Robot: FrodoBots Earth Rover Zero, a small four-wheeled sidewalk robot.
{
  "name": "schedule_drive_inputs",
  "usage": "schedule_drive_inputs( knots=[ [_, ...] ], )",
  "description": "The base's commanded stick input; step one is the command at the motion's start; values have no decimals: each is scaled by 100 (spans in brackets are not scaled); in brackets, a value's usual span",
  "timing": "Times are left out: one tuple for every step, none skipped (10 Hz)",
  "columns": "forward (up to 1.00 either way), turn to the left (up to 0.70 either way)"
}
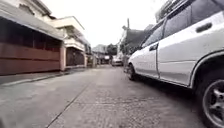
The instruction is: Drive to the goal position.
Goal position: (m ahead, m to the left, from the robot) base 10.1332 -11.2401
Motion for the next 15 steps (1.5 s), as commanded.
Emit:
schedule_drive_inputs(
  knots=[
    [100, 0],
    [100, 0],
    [100, 6],
    [100, 27],
    [100, 27],
    [100, 27],
    [100, 9],
    [100, 0],
    [100, 0],
    [100, 0],
    [100, 0],
    [100, 0],
    [100, 0],
    [100, 0],
    [100, 0]
  ],
)
